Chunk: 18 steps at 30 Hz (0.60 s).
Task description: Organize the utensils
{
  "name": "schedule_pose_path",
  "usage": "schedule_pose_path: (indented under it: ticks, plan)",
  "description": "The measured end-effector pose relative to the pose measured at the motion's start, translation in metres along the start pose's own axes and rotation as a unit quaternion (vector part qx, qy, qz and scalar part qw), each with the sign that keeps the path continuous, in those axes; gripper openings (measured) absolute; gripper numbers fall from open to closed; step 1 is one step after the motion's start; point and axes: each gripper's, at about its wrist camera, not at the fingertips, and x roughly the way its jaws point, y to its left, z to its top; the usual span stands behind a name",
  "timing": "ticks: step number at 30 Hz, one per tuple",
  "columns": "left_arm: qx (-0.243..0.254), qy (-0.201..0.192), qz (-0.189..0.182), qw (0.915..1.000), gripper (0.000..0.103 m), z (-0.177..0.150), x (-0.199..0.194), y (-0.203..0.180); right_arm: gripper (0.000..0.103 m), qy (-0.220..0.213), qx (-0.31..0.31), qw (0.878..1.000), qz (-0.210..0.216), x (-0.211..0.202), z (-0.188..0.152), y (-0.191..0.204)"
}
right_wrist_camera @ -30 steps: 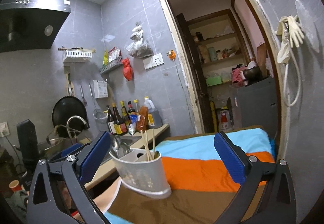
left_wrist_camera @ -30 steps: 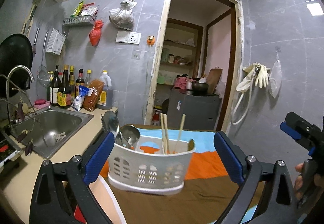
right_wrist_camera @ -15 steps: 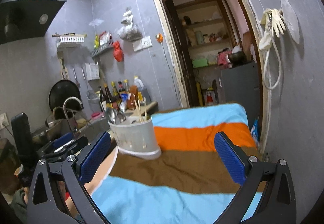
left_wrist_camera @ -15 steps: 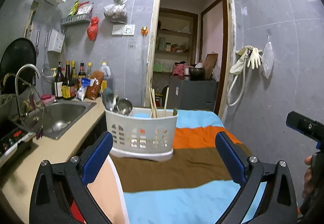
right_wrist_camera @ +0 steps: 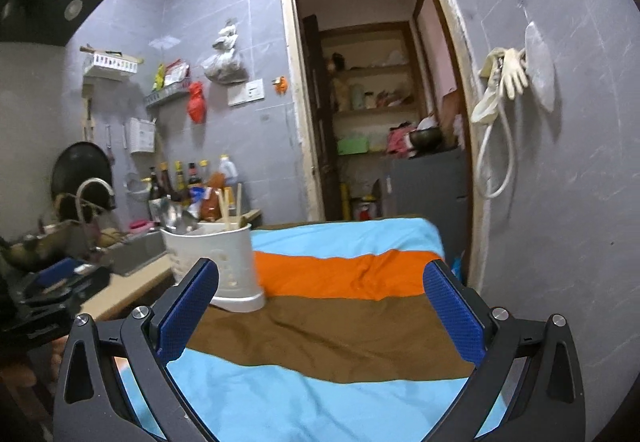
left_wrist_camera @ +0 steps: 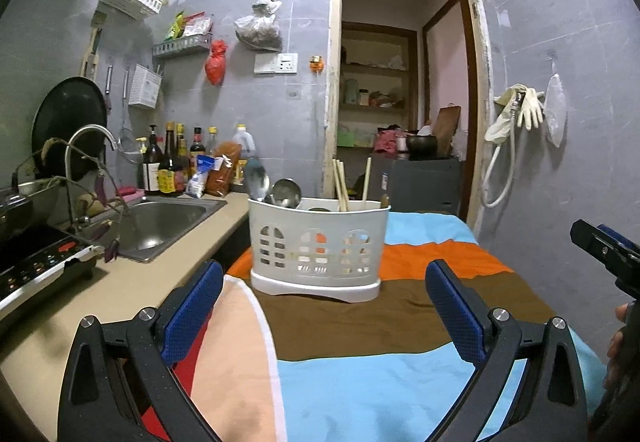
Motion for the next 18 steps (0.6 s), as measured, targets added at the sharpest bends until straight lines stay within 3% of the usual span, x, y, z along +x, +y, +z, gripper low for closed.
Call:
schedule_pose_path:
  ticks: [9,18]
  plan:
    - [-0.028,-0.003,0.01,0.9995,0.099,-0.007,0.006,0.014,0.103,-0.01,-0.017,1.0,-0.016,0.005,-0.011,0.002]
    - [-0.022,-0.018,0.023,0.9993,0.099,-0.011,0.005,0.01,0.103,-0.023,-0.029,0.999,-0.02,0.004,-0.015,0.009]
